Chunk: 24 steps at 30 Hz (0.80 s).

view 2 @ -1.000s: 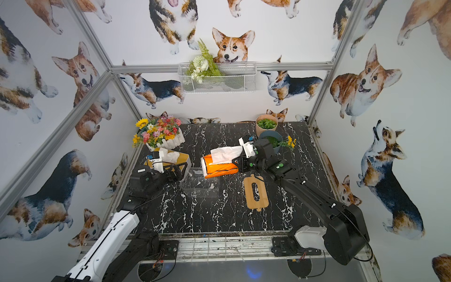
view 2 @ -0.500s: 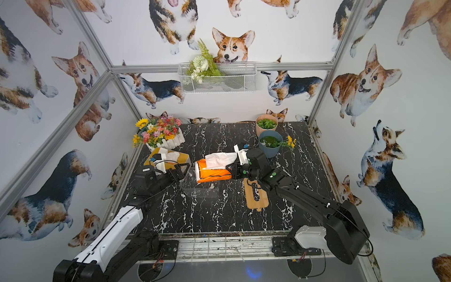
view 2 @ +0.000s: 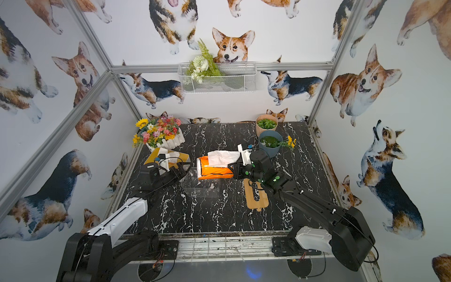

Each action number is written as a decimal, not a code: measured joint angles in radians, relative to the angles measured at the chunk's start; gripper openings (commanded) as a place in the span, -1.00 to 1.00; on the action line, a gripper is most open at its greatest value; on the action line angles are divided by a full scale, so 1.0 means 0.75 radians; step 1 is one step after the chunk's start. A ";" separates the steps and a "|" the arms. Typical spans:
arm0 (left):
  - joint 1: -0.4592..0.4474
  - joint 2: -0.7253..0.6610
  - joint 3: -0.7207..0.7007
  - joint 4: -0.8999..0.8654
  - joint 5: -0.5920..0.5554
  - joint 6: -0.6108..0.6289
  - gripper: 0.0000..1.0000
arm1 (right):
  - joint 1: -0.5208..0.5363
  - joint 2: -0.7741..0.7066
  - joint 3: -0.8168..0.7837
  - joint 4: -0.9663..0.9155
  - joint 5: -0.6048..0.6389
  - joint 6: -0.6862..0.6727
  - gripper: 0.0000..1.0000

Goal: Put the tissue paper into the tissue box
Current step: Move the tissue box to the center of the board.

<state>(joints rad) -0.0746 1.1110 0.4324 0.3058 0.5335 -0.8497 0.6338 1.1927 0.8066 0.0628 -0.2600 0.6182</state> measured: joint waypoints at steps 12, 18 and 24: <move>-0.023 -0.002 -0.122 0.178 0.031 -0.132 1.00 | 0.000 0.034 -0.029 0.018 0.026 0.037 -1.00; -0.099 0.000 -0.166 0.268 0.017 -0.221 1.00 | 0.000 0.043 -0.030 0.009 0.070 0.044 -1.00; -0.272 -0.060 -0.179 0.306 -0.099 -0.280 1.00 | -0.002 0.052 -0.034 -0.021 0.124 0.063 -1.00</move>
<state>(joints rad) -0.2783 1.0664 0.2981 0.5354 0.4595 -1.0595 0.6323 1.2320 0.7811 0.0471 -0.1673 0.6651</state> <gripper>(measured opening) 0.998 0.082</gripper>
